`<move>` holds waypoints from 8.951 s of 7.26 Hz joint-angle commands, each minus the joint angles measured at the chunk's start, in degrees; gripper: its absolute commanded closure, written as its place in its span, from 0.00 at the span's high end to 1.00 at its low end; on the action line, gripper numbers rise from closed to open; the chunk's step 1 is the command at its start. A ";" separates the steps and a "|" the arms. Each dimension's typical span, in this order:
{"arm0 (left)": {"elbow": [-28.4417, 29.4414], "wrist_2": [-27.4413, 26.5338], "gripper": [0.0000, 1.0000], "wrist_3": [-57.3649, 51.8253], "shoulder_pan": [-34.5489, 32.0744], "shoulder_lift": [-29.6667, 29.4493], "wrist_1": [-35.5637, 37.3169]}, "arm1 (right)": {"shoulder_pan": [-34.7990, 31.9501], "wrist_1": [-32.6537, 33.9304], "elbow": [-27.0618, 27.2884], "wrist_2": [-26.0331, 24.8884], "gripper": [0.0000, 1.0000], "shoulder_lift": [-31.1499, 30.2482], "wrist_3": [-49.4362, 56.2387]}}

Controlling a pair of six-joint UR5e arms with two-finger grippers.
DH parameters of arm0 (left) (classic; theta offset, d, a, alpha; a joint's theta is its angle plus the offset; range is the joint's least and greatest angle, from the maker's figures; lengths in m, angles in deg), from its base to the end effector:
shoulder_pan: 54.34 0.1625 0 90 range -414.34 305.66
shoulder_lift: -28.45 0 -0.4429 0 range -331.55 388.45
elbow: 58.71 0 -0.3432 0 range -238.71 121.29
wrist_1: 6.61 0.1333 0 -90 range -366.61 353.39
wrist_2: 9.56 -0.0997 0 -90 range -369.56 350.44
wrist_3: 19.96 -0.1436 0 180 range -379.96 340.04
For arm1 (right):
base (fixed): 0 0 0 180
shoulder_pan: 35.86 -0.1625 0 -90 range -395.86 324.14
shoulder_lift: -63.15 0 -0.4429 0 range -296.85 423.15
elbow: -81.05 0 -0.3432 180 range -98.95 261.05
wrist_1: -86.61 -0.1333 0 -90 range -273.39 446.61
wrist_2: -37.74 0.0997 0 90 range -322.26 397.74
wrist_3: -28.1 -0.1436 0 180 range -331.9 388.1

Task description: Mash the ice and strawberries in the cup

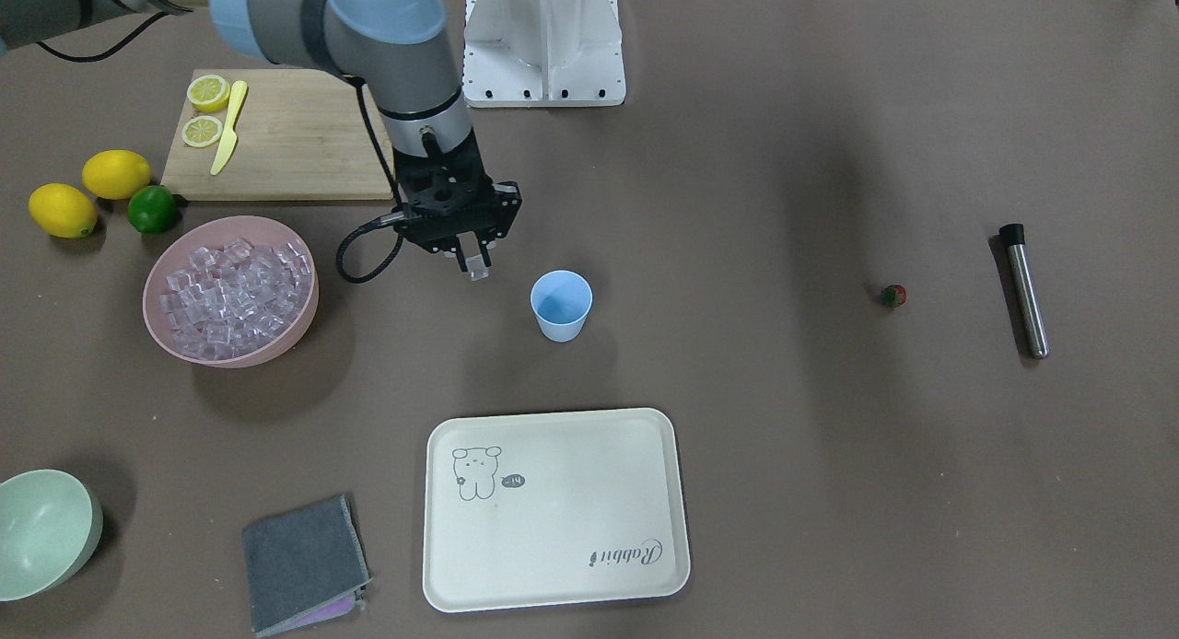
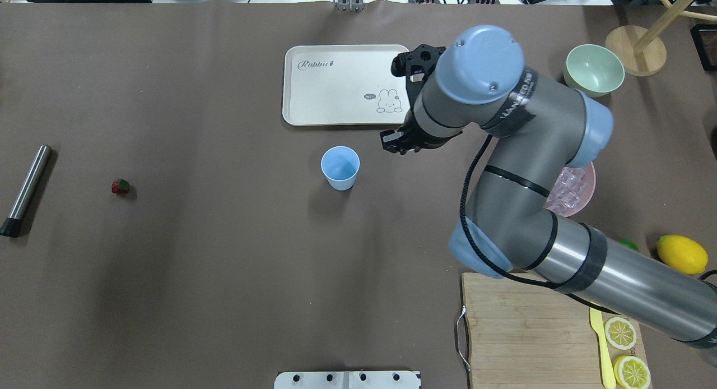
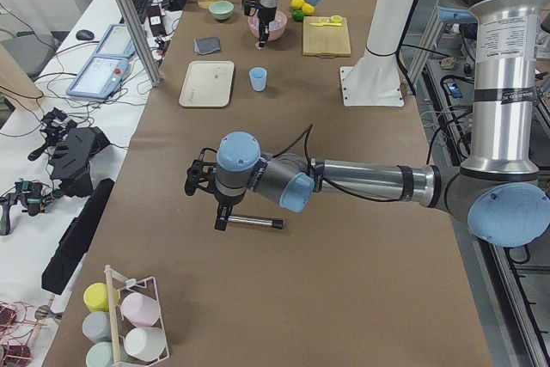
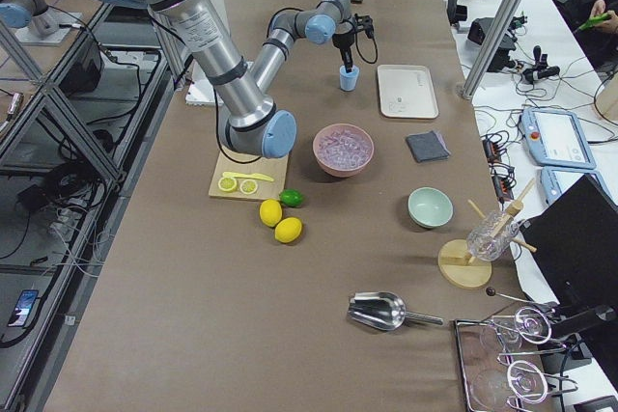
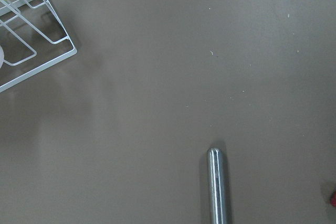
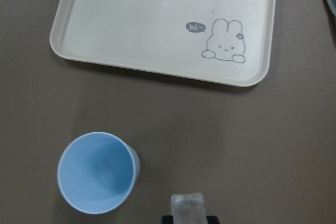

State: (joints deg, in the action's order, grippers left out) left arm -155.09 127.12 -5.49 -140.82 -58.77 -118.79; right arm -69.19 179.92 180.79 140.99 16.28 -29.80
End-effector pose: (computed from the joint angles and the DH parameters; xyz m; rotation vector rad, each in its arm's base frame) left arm -0.0009 -0.4546 0.6287 0.2938 0.8559 0.0053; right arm -0.5138 -0.4581 0.2269 0.2830 -0.8414 -0.0800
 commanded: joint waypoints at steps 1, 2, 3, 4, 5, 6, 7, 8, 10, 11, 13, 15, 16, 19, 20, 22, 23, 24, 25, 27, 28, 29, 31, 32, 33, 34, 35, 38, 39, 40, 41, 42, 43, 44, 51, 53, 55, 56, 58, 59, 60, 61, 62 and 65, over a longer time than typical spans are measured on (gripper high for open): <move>-0.13 0.07 0.97 0.03 0.00 0.03 -0.05 | 3.97 0.29 -2.96 -4.61 0.25 4.49 -4.31; -0.04 0.08 0.97 -0.06 0.00 0.12 -0.05 | 4.76 -0.06 -5.07 -6.46 0.25 5.20 -4.41; -0.04 0.08 0.97 -0.14 0.00 0.21 -0.05 | 5.29 -0.15 -5.96 -6.65 0.25 5.65 -5.02; -0.04 0.51 0.97 -0.15 0.00 0.38 -0.05 | 5.82 -0.24 -7.01 -8.31 0.25 6.09 -5.72; 0.13 0.69 0.97 -0.06 0.00 0.38 -0.05 | 6.09 -3.81 -8.15 -9.11 0.25 6.18 -5.91; -0.04 0.69 0.97 -0.14 0.00 0.38 -0.05 | 6.09 -6.19 -9.99 -9.64 0.26 6.09 -5.91; -0.13 0.78 0.97 -0.06 0.00 0.38 0.03 | 6.09 -6.56 -10.45 -10.34 0.26 6.00 -5.91; -0.13 0.78 0.97 -0.06 0.00 0.38 -0.05 | 6.00 -6.65 -11.06 -10.35 0.26 5.48 -5.73; -0.04 0.78 0.97 -0.06 0.00 0.47 -0.05 | 6.00 -6.74 -11.33 -10.87 0.34 5.65 -5.91; -0.04 0.78 0.97 -0.06 0.00 0.47 -0.05 | 6.00 -6.74 -11.15 -10.87 0.59 5.65 -6.08; 0.13 0.69 0.97 -0.41 0.00 0.47 -0.05 | 6.27 -6.74 -10.72 -10.79 0.81 5.21 -5.73; -0.04 0.69 0.97 -0.50 0.00 0.82 -0.05 | 5.31 -6.57 -1.28 -10.00 0.80 -3.52 0.90; -0.22 0.78 0.97 -0.50 -0.09 1.34 -0.14 | 2.95 -6.13 2.43 -7.21 0.80 -7.32 4.95; -0.05 0.78 0.97 -0.58 -0.17 2.40 -1.36 | -5.83 -6.04 8.42 4.30 0.80 -18.04 9.97; 0.04 0.78 0.97 -0.24 -0.17 2.40 -1.89 | -8.04 -6.04 11.40 6.68 0.80 -22.69 12.79; -0.04 0.78 0.97 -0.15 -0.17 2.40 -1.90 | -10.08 -5.95 13.62 7.50 0.71 -28.78 15.89; -0.04 0.69 0.97 -0.06 -0.17 2.40 -1.90 | -10.17 -5.34 13.63 7.76 0.71 -29.93 15.72; -0.13 0.69 0.97 -0.06 -0.17 2.40 -1.90 | -9.99 -3.25 13.55 7.76 0.71 -30.99 15.54; -0.22 0.69 0.97 0.03 -0.17 2.32 -1.90 | -9.99 -2.70 12.33 7.76 0.71 -31.09 15.54; -0.66 0.78 0.97 0.03 -0.17 2.40 -1.90 | -9.99 -2.70 9.95 7.67 0.68 -30.83 15.54; -0.75 0.78 0.97 0.03 -0.17 2.40 -1.99 | -9.91 -2.79 9.33 7.67 0.67 -30.39 15.19; -0.83 0.78 0.97 0.03 -0.17 2.40 -1.90 | -9.73 -2.79 9.06 7.85 0.63 -30.47 15.19; -1.18 0.78 0.97 0.03 -0.26 2.40 -1.90 | -9.12 -3.31 7.92 7.94 0.58 -30.39 15.10; -1.19 0.78 0.97 -0.06 -0.26 2.40 -1.90 | -8.59 -3.31 7.92 7.94 0.55 -30.30 15.10; -1.19 0.69 0.97 0.03 -0.35 2.40 -1.90 | -7.63 -3.31 8.09 7.94 0.55 -30.21 15.10; -1.19 0.69 0.97 -0.14 -0.35 2.49 -1.90 | -7.27 -3.31 7.92 7.94 0.54 -29.86 15.10; -1.19 0.69 0.97 -0.23 -0.44 2.93 -1.90 | -7.18 -3.31 7.75 7.85 0.51 -29.94 15.19; -1.63 0.69 0.97 -0.23 -0.44 3.55 -1.99 | -7.18 -3.31 7.13 7.85 0.39 -29.86 15.80; -1.71 0.78 0.97 -0.23 -0.44 3.55 -1.99 | -7.18 -3.40 7.13 7.85 0.32 -29.77 15.89; -1.71 0.69 0.97 -0.23 -0.44 3.55 -1.99 | -7.18 -3.31 7.30 7.94 0.29 -29.77 15.98; -1.71 0.78 0.97 -0.23 -0.44 3.55 -1.99 | -7.44 -3.40 7.39 7.94 0.28 -29.77 16.06; -1.71 0.69 0.97 -0.23 -0.44 3.55 -1.99 | -8.23 -3.31 7.91 8.11 0.27 -29.77 16.15; -1.71 0.69 0.97 -0.15 -0.44 3.55 -1.99 | -8.50 -3.31 8.09 8.11 0.27 -29.77 16.24; -1.71 0.69 0.97 -0.15 -0.44 3.55 -1.99 | -8.59 -3.40 7.92 7.76 0.27 -29.77 16.15; -1.63 0.69 0.97 0.03 -0.35 3.29 -1.90 | -8.06 -3.40 6.86 6.09 0.33 -28.38 16.06; -1.63 0.69 0.97 0.03 -0.35 3.28 -1.90 | -8.49 -3.40 6.95 6.61 0.29 -28.19 16.15; -1.63 0.69 0.97 0.03 -0.35 3.11 -1.90 | -10.42 -2.70 8.61 7.32 0.29 -28.19 16.85; -1.63 0.69 0.97 0.03 -0.35 3.11 -1.90 | -11.04 -2.70 9.49 7.93 0.29 -28.19 16.86; -1.63 0.69 0.97 0.03 -0.35 3.11 -1.90 | -13.07 -2.70 10.99 10.65 0.29 -28.10 16.77; -1.63 0.69 0.97 0.03 -0.35 3.11 -1.81 | -12.37 -2.70 10.39 10.05 0.30 -28.19 16.86; -1.63 0.69 0.97 0.03 -0.35 3.11 -1.81 | -11.15 -2.87 9.25 9.52 0.41 -28.01 16.77; -1.63 0.69 0.97 0.03 -0.35 3.02 -1.81 | -10.27 -3.22 7.93 8.13 0.56 -27.32 16.94; -1.71 0.69 0.97 0.03 -0.35 3.02 -1.81 | -10.08 -3.23 6.79 7.94 0.60 -26.70 19.82; -1.89 0.78 0.97 0.03 -0.35 3.28 -1.90 | -10.96 -3.31 4.42 7.94 0.60 -25.20 29.84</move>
State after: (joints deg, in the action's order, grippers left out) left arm -156.89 127.87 -5.46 -141.17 -55.64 -120.68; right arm -79.91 176.68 186.43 148.99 -9.55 -3.53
